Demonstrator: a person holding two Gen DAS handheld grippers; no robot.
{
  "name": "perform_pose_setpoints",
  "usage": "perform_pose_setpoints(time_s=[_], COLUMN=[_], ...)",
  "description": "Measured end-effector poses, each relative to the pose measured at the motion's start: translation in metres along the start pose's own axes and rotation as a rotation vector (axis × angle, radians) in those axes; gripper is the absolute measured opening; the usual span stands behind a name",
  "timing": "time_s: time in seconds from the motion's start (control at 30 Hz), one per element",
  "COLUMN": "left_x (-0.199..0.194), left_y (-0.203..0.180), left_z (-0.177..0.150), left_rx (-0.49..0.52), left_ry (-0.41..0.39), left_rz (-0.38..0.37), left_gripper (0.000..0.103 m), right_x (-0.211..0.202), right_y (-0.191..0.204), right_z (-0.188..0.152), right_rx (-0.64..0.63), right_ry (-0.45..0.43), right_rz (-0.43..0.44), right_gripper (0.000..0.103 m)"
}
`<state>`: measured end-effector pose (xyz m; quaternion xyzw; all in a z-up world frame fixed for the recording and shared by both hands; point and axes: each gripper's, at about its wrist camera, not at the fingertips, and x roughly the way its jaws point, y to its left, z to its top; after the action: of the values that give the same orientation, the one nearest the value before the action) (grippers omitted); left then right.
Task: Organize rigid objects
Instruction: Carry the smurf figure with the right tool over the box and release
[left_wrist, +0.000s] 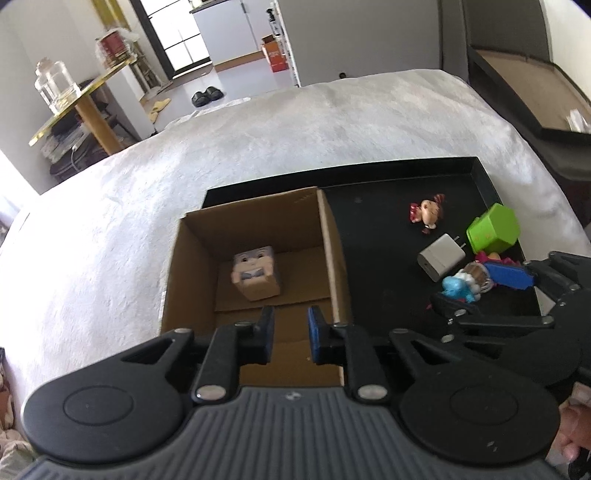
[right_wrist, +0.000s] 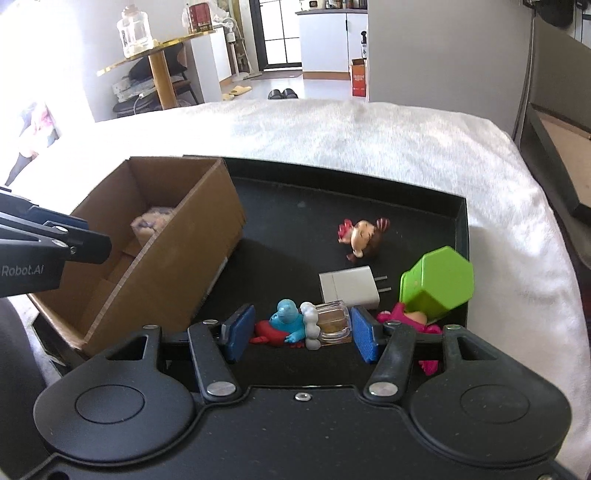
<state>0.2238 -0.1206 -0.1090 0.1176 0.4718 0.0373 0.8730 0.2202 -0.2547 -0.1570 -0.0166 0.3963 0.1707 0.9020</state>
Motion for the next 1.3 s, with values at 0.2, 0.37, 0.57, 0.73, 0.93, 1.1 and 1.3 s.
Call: perform_pose_setpoints(time_s=[0.2,0.37,0.57,0.73,0.93,1.1,1.3], left_x=[-0.007,-0.014,-0.018,-0.016,-0.009,0.002,0.019], left_y=[0.026,0.046,0.070,0.089,0.102,0.110,0.124], left_z=[-0.003,-0.005,-0.009,-0.011,-0.015,-0.018,-0.021], left_rx=[-0.065,-0.085,-0.125,-0.160,-0.188,-0.212,-0.248], left_ry=[0.017,0.008,0.001,0.000,0.008,0.025,0.053], left_rz=[-0.003,0.009,0.035,0.039,0.028,0.012,0.000], left_gripper=[0.041,0.056,0.067,0.068,0.068,0.068,0.068], right_x=[-0.013,-0.019,-0.023,-0.024,-0.024,-0.019,-0.013], right_y=[0.010,0.024,0.044,0.058,0.071,0.080,0.092], right_z=[0.011,0.022,0.034,0.042,0.049,0.054,0.061], right_rx=[0.004,-0.011,-0.046,-0.072,-0.091,-0.114,-0.142], right_ry=[-0.023,-0.040,-0.054,-0.058,-0.059,-0.048,-0.039], right_rz=[-0.002,-0.001,0.006,0.004,-0.002,-0.009,-0.001], right_gripper=[0.056,0.056,0.056,0.056,0.056,0.056,0.056])
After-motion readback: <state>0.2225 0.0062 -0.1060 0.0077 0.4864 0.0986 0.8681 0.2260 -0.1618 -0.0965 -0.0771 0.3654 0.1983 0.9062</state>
